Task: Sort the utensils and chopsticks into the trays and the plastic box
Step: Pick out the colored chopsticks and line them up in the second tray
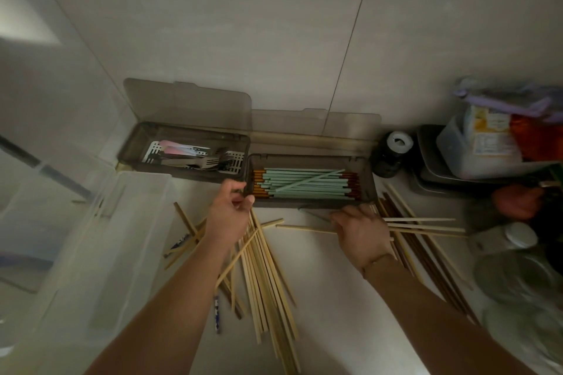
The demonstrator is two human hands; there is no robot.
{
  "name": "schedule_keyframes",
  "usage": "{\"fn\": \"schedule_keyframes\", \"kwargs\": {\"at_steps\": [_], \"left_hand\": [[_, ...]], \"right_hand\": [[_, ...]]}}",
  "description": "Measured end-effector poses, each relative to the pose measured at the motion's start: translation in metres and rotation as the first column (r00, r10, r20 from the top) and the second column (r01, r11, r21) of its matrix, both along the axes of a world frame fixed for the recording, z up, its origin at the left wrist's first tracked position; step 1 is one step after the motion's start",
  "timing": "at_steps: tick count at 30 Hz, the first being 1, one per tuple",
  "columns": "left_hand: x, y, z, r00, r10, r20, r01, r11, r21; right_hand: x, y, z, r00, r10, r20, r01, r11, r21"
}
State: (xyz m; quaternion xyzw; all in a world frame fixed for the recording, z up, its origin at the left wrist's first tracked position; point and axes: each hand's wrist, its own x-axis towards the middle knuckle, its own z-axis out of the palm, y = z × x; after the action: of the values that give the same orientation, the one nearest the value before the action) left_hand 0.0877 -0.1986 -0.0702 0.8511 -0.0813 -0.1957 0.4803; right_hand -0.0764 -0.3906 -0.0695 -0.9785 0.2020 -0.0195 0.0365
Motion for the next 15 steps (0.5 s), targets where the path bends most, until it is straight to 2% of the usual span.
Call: {"fn": "schedule_keyframes", "kwargs": {"at_steps": [2, 4, 11, 15], "left_hand": [[0.0, 0.0, 0.0, 1.0, 0.007, -0.006, -0.007, 1.0, 0.001], [0.0, 0.001, -0.001, 1.0, 0.002, -0.009, -0.002, 1.0, 0.001], [0.0, 0.0, -0.001, 1.0, -0.01, -0.015, 0.01, 1.0, -0.008], [0.0, 0.001, 0.0, 1.0, -0.005, -0.016, 0.005, 1.0, -0.014]], "right_hand": [[0.012, 0.007, 0.002, 0.982, -0.051, -0.183, 0.043, 0.998, -0.047], [0.02, 0.012, 0.007, 0.954, -0.065, -0.294, 0.05, 0.997, -0.06], [0.016, 0.023, 0.003, 0.939, 0.041, -0.341, -0.057, 0.998, -0.036], [0.011, 0.03, 0.008, 0.962, 0.086, -0.258, -0.094, 0.995, -0.021]]}}
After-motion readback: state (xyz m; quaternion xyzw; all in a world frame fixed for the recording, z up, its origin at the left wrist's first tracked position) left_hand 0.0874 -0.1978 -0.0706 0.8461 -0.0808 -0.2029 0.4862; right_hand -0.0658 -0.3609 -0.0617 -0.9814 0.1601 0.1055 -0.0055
